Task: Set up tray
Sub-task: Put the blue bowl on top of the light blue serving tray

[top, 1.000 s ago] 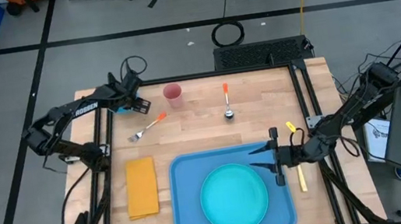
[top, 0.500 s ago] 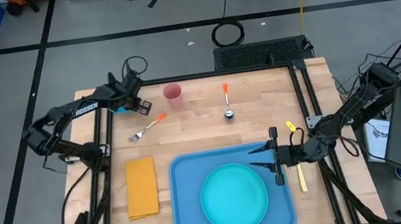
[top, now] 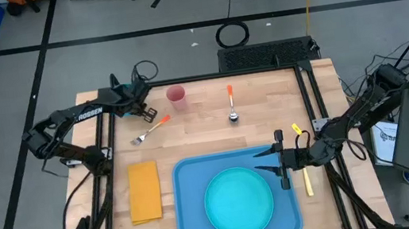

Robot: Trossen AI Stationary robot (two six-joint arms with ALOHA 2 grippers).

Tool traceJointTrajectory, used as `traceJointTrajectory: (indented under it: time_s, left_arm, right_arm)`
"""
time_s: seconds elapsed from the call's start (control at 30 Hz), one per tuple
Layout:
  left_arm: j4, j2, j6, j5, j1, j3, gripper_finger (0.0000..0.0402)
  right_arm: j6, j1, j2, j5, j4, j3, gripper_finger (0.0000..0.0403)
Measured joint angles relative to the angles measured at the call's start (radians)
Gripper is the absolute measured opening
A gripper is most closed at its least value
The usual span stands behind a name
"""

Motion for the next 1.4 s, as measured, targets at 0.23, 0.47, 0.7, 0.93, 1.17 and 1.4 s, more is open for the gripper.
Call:
traceJointTrajectory:
  time_s: [0.23,0.47,0.7,0.93,1.17,1.4]
  left_arm:
    - [-0.012,0.0,0.004,-0.058,-0.086,0.0,0.0008]
    - [-0.035,-0.047,-0.003,-0.113,-0.149,0.0,0.0008]
    - [-0.008,-0.218,-0.003,-0.128,-0.21,0.0,0.0008]
    - [0.073,-0.408,-0.064,-0.055,-0.272,0.0,0.0008]
    - [0.262,-0.505,-0.135,0.105,-0.343,0.0,0.0008]
    - [0.409,-0.505,-0.196,0.231,-0.416,0.001,0.0008]
  right_arm:
    - [0.0,0.0,0.0,0.0,-0.002,0.0,0.0141]
    - [0.0,0.0,0.0,0.0,-0.002,0.0,0.0141]
    - [0.0,-0.006,0.0,0.0,-0.005,0.0,0.0141]
    - [0.0,-0.006,0.0,0.0,-0.006,0.0,0.0141]
    - [0.0,-0.006,0.0,0.0,-0.006,0.0,0.0141]
    - [0.0,-0.006,0.0,0.0,-0.006,0.0,0.0141]
